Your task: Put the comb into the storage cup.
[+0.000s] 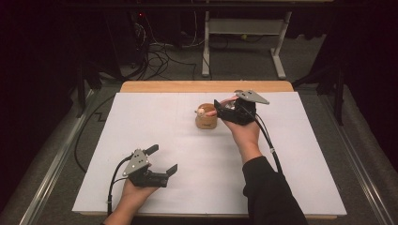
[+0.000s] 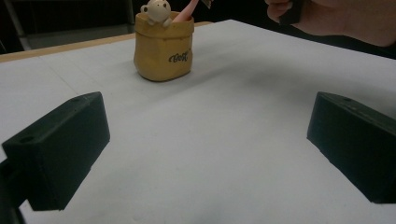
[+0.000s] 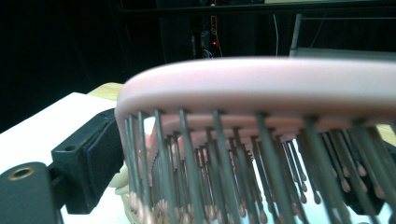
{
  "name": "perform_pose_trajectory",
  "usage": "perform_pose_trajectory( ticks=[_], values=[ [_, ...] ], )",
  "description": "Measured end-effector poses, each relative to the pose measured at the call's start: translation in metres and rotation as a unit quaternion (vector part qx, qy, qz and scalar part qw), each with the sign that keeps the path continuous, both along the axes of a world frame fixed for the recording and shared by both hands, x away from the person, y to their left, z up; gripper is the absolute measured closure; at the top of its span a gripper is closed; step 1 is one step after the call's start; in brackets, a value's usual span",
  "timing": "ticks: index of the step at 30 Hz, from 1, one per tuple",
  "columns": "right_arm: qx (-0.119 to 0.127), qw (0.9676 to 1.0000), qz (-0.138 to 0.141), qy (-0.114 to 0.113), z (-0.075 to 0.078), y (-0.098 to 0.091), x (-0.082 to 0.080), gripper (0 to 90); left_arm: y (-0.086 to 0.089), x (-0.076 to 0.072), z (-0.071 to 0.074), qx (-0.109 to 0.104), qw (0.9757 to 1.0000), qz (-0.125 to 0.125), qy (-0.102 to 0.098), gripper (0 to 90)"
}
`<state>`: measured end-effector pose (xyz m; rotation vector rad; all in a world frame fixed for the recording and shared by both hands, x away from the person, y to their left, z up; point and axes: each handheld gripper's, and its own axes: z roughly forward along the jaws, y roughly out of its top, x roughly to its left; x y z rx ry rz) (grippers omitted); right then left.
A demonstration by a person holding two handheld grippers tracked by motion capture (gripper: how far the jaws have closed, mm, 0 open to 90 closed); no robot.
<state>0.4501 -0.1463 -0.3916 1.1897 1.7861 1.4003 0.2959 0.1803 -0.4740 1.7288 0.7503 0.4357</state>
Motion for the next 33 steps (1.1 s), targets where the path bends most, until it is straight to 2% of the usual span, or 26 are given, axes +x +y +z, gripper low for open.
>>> perform_pose_trajectory(
  ticks=[10,19,33],
  values=[
    [-0.002,1.0000,-0.001,0.000,0.0000,-0.0026,-0.0021,7.1,-0.0001,0.0001,-0.0001,0.001,1.0000,0.000,-0.001,0.0],
    [-0.003,0.9997,0.004,0.022,-0.0020,-0.0051,0.0005,1.1,-0.0007,0.0019,-0.0013,0.002,1.0000,0.000,0.001,0.0],
    [-0.011,0.9996,0.010,0.023,-0.0008,-0.0080,0.0001,0.0,-0.0010,0.0018,-0.0011,0.003,1.0000,-0.001,0.000,0.0]
  ],
)
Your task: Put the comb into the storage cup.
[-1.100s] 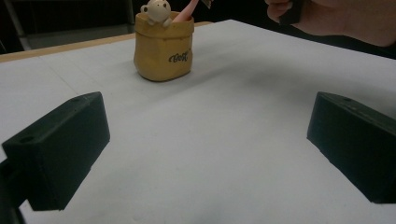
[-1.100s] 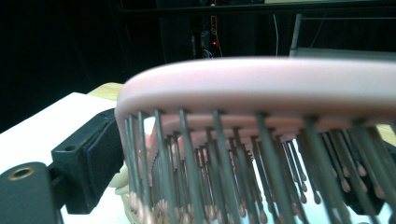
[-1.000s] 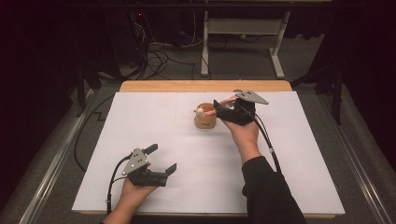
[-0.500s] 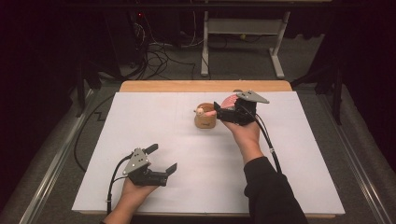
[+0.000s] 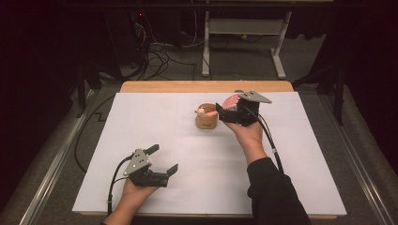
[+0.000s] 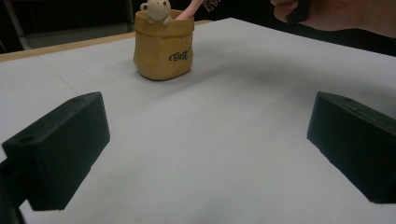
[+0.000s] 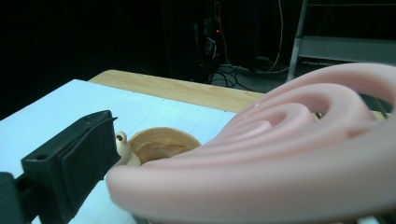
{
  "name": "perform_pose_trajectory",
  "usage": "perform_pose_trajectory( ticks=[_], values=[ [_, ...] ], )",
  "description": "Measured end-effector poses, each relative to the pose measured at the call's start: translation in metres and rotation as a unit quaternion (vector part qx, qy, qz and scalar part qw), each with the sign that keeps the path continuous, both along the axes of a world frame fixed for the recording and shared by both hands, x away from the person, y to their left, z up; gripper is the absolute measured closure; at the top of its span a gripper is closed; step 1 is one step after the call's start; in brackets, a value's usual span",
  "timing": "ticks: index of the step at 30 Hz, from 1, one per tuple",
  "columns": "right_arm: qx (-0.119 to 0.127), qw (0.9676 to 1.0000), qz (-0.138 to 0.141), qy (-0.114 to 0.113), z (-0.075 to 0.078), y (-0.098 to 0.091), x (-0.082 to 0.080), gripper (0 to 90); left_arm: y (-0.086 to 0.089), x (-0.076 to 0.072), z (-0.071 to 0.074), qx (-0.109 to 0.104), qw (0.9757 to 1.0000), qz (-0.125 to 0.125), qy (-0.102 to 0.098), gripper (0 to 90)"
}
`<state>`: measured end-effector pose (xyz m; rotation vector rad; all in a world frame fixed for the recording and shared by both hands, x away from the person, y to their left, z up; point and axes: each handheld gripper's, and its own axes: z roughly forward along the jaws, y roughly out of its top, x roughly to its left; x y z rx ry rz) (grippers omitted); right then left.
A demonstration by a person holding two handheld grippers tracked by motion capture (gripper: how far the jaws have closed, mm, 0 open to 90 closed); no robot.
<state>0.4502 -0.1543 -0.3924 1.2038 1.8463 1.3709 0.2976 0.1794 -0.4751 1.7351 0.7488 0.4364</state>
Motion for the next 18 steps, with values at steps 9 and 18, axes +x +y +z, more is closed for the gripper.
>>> perform_pose_trajectory(
  ticks=[9,18],
  values=[
    [-0.003,1.0000,0.000,-0.002,0.0010,-0.0028,-0.0038,0.0,-0.0003,0.0003,-0.0003,0.003,1.0000,0.000,-0.001,0.0],
    [-0.003,1.0000,-0.002,-0.003,0.0009,-0.0078,-0.0076,0.0,-0.0008,0.0007,-0.0005,0.005,1.0000,0.000,0.000,0.0]
  ],
)
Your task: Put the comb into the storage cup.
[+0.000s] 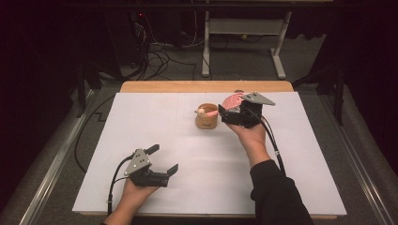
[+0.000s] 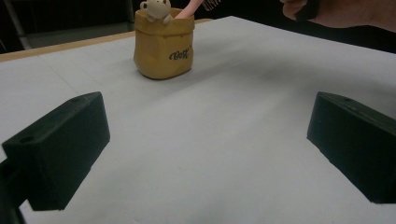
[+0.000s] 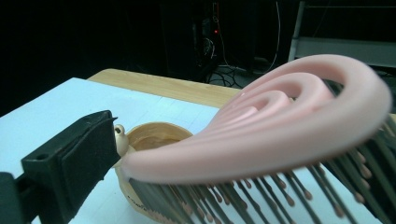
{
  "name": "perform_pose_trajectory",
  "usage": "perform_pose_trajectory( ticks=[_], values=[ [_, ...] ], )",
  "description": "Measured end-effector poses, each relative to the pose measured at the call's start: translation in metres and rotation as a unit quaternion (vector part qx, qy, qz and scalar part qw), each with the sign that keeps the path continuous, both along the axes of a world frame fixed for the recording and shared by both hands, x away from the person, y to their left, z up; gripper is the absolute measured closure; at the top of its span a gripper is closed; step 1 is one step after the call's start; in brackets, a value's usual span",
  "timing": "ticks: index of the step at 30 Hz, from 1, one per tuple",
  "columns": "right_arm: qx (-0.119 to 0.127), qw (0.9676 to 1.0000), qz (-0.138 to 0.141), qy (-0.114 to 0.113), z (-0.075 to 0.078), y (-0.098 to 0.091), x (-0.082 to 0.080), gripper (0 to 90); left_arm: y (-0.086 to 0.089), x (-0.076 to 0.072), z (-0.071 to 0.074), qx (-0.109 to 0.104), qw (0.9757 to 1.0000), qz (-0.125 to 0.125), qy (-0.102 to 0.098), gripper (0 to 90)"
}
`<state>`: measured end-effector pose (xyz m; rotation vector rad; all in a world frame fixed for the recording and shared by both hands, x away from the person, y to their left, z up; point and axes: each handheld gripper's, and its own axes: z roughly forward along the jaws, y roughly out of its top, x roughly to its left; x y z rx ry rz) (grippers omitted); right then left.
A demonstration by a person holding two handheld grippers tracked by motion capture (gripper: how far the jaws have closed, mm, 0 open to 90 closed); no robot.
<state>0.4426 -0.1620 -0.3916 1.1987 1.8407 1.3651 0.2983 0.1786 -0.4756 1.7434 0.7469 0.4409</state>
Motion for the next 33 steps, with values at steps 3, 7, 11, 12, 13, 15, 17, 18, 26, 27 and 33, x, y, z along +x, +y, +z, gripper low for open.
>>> perform_pose_trajectory(
  ticks=[3,7,11,12,13,15,17,18,26,27,33],
  values=[
    [-0.002,1.0000,0.000,-0.001,0.000,-0.001,-0.002,0.0,0.000,0.000,0.000,0.001,1.0000,-0.001,0.000,0.0],
    [-0.006,1.0000,0.000,-0.002,-0.002,-0.004,-0.006,0.0,0.000,0.001,0.000,0.003,1.0000,-0.002,0.001,0.0],
    [-0.011,0.9999,0.001,-0.005,-0.003,-0.008,-0.010,0.0,0.000,0.001,0.000,0.003,1.0000,-0.001,0.003,0.0],
    [-0.010,0.9999,0.001,-0.004,-0.004,-0.009,-0.012,0.0,0.000,0.001,-0.001,0.002,1.0000,-0.001,0.005,0.0],
    [-0.010,0.9999,0.001,-0.004,-0.004,-0.010,-0.013,0.0,0.000,0.001,-0.001,0.003,1.0000,-0.001,0.006,0.0],
    [-0.010,0.9999,0.003,-0.004,-0.006,-0.011,-0.015,0.0,0.000,0.002,-0.001,0.004,1.0000,-0.001,0.009,0.0],
    [-0.012,0.9999,0.005,-0.001,-0.009,-0.012,-0.018,0.0,0.000,0.002,-0.001,0.004,0.9999,-0.002,0.013,0.0],
    [-0.010,0.9999,0.007,-0.004,-0.011,-0.013,-0.021,0.0,0.001,0.003,-0.001,0.004,0.9998,-0.003,0.017,0.0],
    [-0.017,0.9997,0.015,0.003,-0.030,-0.017,-0.039,0.0,0.003,0.003,-0.001,0.005,0.9997,-0.002,0.026,0.0],
    [-0.017,0.9997,0.017,0.003,-0.033,-0.018,-0.041,0.0,0.003,0.004,-0.001,0.006,0.9996,-0.002,0.029,0.0],
    [-0.021,0.9995,0.021,0.005,-0.049,-0.026,-0.062,0.0,0.006,0.005,0.000,0.009,0.9994,0.003,0.032,0.0]
  ],
)
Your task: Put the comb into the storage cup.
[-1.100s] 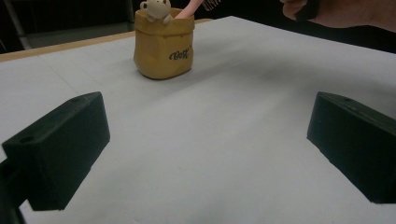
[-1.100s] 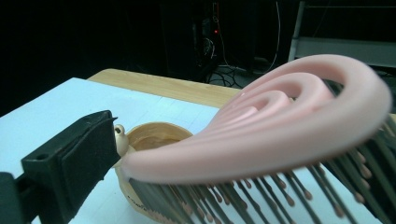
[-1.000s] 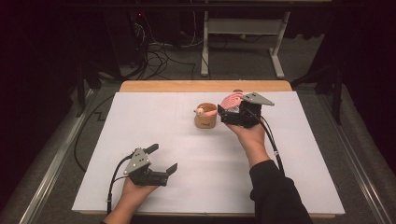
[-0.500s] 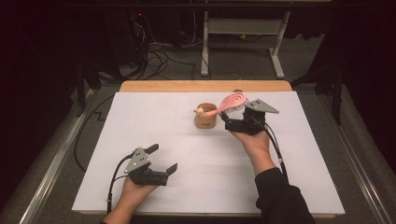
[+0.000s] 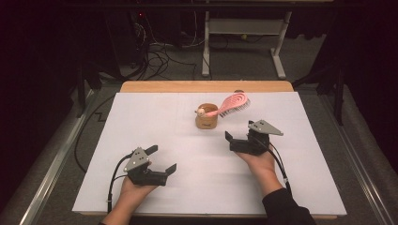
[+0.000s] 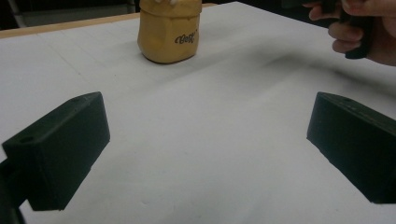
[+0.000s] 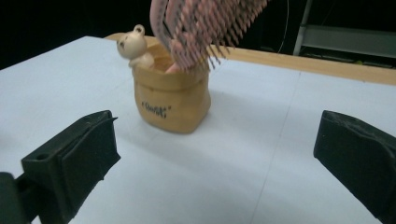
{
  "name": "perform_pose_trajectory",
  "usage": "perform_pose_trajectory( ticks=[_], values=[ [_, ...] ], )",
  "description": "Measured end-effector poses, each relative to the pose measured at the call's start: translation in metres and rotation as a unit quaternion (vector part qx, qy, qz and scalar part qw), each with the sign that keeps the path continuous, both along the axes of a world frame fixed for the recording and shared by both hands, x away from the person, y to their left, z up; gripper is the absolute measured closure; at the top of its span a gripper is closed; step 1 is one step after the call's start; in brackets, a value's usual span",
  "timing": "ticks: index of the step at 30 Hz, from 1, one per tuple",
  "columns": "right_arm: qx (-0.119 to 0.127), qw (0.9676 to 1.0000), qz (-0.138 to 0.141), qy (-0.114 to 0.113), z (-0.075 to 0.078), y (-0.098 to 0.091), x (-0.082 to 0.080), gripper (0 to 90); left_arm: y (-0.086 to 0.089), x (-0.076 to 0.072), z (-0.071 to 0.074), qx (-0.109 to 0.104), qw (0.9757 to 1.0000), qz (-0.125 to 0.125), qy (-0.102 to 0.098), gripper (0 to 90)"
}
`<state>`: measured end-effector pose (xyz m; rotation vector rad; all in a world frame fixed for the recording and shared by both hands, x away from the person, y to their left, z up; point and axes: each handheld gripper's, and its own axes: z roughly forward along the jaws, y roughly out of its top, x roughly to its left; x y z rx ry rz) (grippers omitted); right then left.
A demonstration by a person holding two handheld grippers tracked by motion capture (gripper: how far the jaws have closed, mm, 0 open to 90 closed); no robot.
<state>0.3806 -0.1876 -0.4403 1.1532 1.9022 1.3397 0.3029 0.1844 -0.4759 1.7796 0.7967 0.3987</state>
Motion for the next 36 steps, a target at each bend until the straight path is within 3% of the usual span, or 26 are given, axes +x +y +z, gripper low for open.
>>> perform_pose_trajectory(
  ticks=[7,16,21,24,26,30,36],
  values=[
    [0.004,0.9999,0.009,-0.005,-0.012,-0.016,-0.029,0.0,0.005,0.001,0.002,0.002,1.0000,0.001,-0.002,0.0],
    [0.006,0.9993,-0.001,-0.038,-0.018,-0.058,-0.079,0.0,0.006,-0.001,0.003,0.009,0.9999,-0.008,0.000,0.0],
    [0.011,0.9979,-0.012,-0.062,-0.015,-0.084,-0.103,0.0,0.014,-0.006,0.006,0.024,0.9997,-0.003,-0.011,0.0],
    [0.009,0.9972,-0.019,-0.072,-0.015,-0.095,-0.111,0.0,0.018,-0.008,0.007,0.018,0.9998,0.007,-0.011,0.0],
    [0.024,0.9966,-0.025,-0.074,-0.013,-0.101,-0.113,0.0,0.020,-0.009,0.008,0.010,0.9998,0.011,-0.010,0.0],
    [0.034,0.9958,-0.023,-0.082,-0.011,-0.099,-0.113,0.0,0.021,-0.012,0.008,0.015,0.9997,0.013,-0.012,0.0],
    [0.028,0.9965,-0.014,-0.077,-0.014,-0.096,-0.111,0.0,0.023,-0.012,0.007,0.011,0.9997,0.018,-0.015,0.0]
  ],
)
